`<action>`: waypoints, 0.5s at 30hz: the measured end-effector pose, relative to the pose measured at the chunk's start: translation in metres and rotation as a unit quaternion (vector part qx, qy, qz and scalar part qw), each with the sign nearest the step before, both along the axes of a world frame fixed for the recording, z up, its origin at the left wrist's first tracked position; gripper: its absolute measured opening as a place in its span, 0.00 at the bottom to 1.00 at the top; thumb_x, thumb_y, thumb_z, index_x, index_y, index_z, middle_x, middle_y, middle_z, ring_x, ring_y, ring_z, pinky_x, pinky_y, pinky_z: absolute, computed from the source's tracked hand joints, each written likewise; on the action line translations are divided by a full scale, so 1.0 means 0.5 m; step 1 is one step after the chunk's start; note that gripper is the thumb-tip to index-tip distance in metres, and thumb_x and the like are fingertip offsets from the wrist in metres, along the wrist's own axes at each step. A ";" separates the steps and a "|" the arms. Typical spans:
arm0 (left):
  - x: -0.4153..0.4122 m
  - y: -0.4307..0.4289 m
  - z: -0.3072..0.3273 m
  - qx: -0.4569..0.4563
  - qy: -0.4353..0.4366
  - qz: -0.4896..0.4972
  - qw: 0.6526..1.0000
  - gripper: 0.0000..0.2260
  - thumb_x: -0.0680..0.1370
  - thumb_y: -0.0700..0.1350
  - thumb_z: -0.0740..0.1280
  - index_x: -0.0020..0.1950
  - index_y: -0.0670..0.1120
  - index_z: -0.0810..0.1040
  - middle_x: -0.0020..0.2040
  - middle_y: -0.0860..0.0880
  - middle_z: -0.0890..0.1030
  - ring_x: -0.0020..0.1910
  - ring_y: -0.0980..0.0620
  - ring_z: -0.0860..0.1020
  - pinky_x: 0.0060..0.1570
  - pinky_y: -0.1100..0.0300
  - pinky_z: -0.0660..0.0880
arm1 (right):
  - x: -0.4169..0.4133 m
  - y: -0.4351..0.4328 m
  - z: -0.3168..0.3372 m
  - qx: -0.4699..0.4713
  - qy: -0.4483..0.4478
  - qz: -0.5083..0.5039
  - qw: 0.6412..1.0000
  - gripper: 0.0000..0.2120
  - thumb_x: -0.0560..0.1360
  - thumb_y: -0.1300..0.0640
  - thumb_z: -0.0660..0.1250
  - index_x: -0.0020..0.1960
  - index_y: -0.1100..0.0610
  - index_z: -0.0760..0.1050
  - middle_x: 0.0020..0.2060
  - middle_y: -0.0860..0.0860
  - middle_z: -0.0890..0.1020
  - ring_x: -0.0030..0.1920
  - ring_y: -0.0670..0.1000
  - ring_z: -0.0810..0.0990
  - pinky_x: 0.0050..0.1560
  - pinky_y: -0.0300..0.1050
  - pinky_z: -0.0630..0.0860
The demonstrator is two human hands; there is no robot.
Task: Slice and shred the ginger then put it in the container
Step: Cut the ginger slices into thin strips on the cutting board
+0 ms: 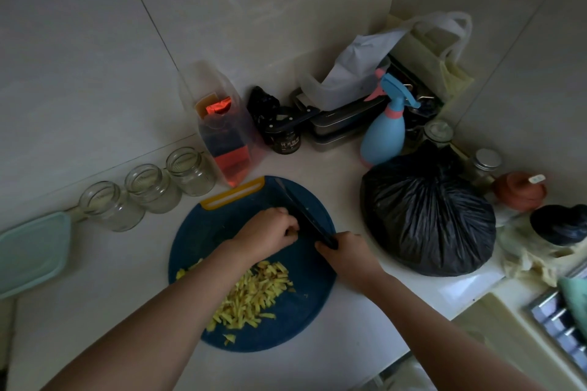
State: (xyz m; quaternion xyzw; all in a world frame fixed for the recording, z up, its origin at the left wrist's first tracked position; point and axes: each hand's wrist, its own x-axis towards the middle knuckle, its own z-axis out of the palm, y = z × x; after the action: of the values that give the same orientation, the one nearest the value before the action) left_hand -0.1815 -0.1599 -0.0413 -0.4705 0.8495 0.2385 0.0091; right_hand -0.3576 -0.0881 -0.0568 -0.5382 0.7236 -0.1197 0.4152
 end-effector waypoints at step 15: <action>0.022 -0.020 -0.004 0.019 0.120 0.136 0.983 0.08 0.78 0.44 0.68 0.55 0.44 0.81 0.48 0.49 0.79 0.43 0.56 0.76 0.44 0.65 0.71 | 0.000 -0.004 0.002 0.012 -0.004 -0.007 1.000 0.18 0.79 0.44 0.63 0.48 0.60 0.79 0.39 0.54 0.79 0.36 0.50 0.76 0.29 0.40 0.67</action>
State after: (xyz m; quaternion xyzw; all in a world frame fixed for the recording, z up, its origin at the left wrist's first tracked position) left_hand -0.1703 -0.1698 -0.0431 -0.5495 0.7677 0.3083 -0.1165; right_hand -0.3573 -0.0899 -0.0558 -0.5280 0.7269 -0.1162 0.4235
